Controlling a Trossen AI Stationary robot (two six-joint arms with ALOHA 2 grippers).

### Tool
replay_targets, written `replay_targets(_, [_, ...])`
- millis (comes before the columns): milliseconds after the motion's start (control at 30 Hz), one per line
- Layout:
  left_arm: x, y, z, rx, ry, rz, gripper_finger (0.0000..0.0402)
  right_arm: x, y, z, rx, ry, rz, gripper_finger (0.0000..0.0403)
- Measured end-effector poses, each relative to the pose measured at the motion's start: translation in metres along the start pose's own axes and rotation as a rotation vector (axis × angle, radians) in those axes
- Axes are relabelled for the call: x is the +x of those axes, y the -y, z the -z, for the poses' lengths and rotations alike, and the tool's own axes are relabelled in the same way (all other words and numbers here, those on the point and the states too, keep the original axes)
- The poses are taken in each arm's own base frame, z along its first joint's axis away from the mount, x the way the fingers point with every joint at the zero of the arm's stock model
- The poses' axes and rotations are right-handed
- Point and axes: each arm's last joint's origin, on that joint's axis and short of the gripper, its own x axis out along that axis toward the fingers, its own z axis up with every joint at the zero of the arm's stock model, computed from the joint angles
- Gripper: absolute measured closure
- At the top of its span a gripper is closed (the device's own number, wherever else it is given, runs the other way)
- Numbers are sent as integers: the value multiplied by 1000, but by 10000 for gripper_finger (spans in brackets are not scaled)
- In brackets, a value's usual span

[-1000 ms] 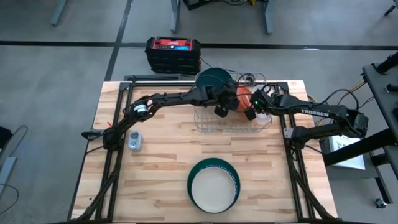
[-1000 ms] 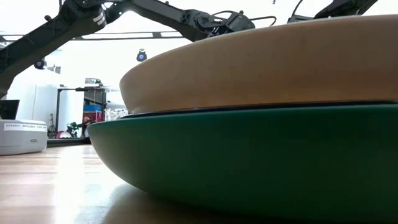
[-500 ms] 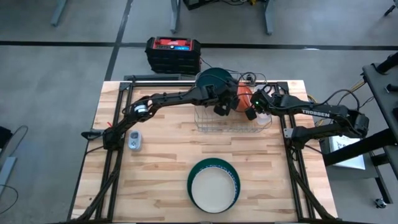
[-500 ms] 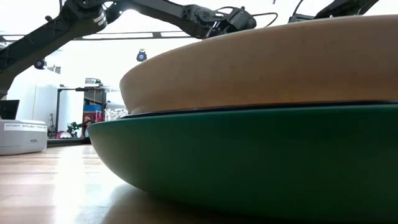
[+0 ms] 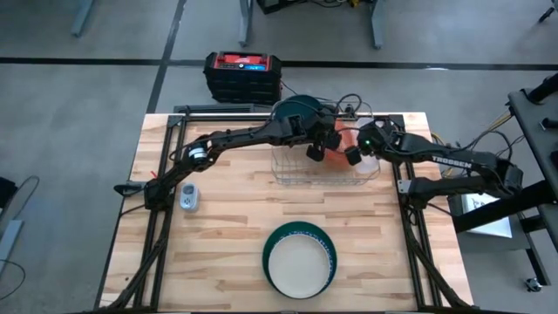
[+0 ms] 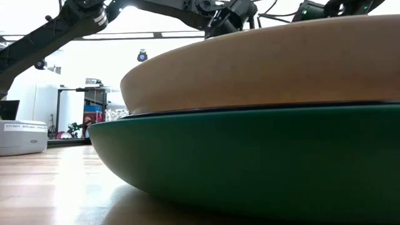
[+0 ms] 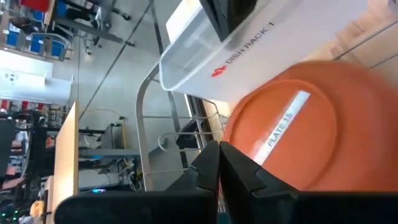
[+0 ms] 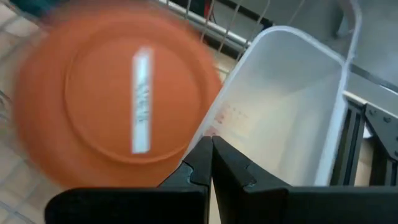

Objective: Sort dishes
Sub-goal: Put the orange plate in the dish rack

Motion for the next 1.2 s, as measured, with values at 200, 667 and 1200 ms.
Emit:
replay_targets(200, [5,5,3,11,-19,19,401,-13,6,-1,25,56,-26,403])
replay_targets(667, [-13,40,28,265,-51,572,397,-9,3,1,-6,5,-71,403])
replay_targets(1200, [0,43,28,238,-11,517,208,15,-7,6,-1,-110,-13,403])
